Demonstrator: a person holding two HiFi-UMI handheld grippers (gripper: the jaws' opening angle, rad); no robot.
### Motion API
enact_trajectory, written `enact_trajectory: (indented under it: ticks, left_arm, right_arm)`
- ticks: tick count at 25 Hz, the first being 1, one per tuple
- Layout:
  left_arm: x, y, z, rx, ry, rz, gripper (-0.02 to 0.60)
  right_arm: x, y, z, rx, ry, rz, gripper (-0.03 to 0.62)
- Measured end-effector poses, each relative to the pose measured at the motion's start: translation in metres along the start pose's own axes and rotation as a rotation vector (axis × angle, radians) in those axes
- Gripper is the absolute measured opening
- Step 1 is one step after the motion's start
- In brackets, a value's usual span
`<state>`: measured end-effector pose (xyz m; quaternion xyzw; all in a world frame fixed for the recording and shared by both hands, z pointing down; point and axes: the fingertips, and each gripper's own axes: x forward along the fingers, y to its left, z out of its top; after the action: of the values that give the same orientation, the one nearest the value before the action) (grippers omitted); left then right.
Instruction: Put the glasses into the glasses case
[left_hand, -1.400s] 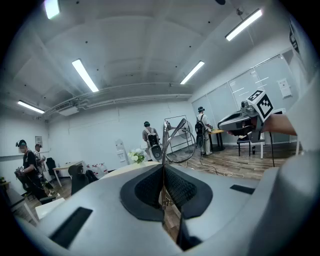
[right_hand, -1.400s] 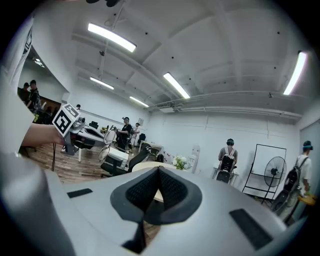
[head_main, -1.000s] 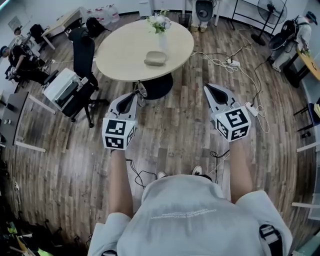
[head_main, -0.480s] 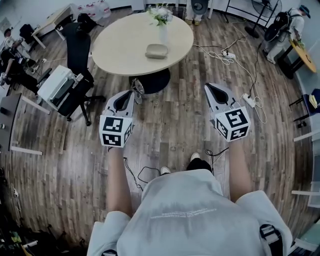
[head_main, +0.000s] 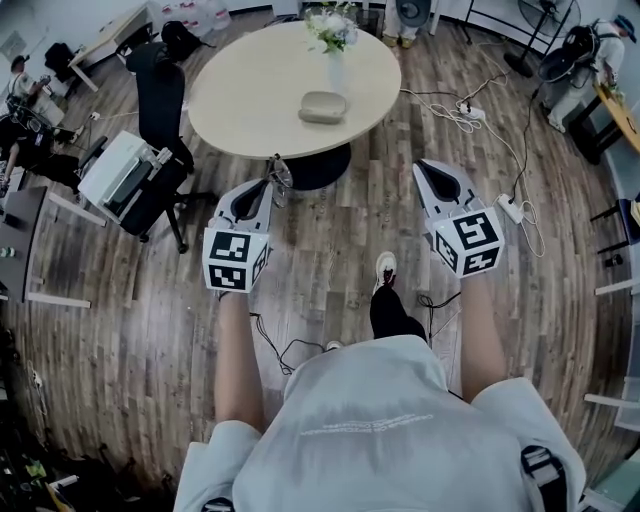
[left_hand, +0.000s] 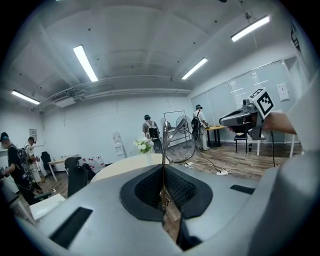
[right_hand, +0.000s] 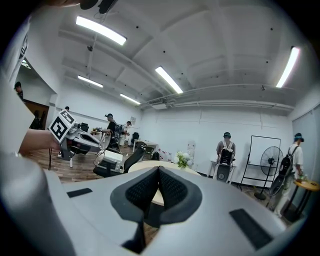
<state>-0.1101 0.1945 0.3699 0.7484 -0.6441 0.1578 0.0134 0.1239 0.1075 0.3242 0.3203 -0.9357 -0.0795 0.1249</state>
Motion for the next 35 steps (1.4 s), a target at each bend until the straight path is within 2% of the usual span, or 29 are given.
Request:
enact_trajectory:
  ticks: [6, 9, 14, 19, 26, 35]
  left_arm:
    - [0.079, 0.015, 0.011, 0.013, 0.03, 0.021, 0.017]
    - [0.12, 0.019, 0.024, -0.004, 0.046, 0.034, 0.017]
    - [0.18, 0.026, 0.038, -0.019, 0.089, 0.057, 0.017]
    - [0.228, 0.038, 0.043, -0.031, 0.123, 0.081, 0.017]
    - [0.282, 0.047, 0.04, -0.05, 0.172, 0.102, 0.017]
    - [0.334, 0.065, 0.03, 0.008, 0.246, 0.115, 0.017]
  right_arm:
    - [0.071, -0.065, -0.013, 0.017, -0.028, 0.047, 0.002]
    - [0.108, -0.103, -0.015, 0.046, -0.035, 0.077, 0.002]
    - [0.158, -0.148, -0.014, 0.033, -0.037, 0.13, 0.002]
    - [0.197, -0.178, -0.031, 0.016, 0.001, 0.17, 0.002]
    - [0.239, -0.213, -0.052, 0.046, 0.034, 0.208, 0.002]
    - [0.291, -0.232, -0.071, 0.063, 0.049, 0.273, 0.002]
